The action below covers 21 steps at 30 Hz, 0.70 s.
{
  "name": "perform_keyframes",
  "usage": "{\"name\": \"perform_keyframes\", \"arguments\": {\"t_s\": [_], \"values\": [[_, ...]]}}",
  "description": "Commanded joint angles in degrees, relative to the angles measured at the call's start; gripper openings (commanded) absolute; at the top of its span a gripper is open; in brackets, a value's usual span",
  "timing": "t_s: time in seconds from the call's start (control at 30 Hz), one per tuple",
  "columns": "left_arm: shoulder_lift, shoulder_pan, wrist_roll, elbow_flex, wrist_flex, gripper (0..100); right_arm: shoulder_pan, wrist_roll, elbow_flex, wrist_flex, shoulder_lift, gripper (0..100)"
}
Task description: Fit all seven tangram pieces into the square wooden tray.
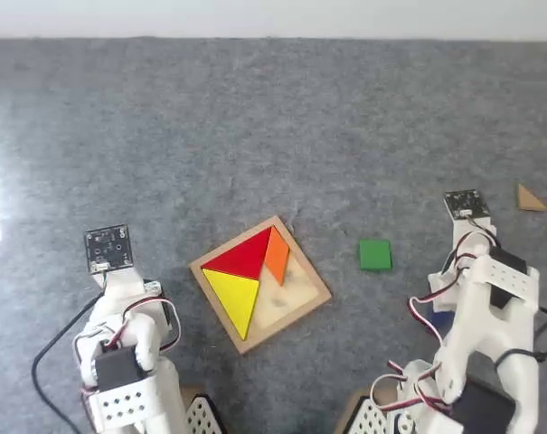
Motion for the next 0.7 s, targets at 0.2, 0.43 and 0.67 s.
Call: {"name": "perform_keyframes", "arguments": {"t_s": [0.2, 0.43, 0.67], "values": [[-1.0, -0.2, -0.3, -0.4, 0.4, 1, -2.8, -4.6, -0.6, 4.4, 0.9, 24.5], [-1.0, -0.2, -0.3, -0.4, 0.4, 1, -7.1, -14.9, -1.1, 2.6, 1.5, 24.5], [-1.0, -0.2, -0.3, -0.4, 0.4, 1, -7.5, -15.8, -1.1, -1.7, 1.7, 24.6]]}}
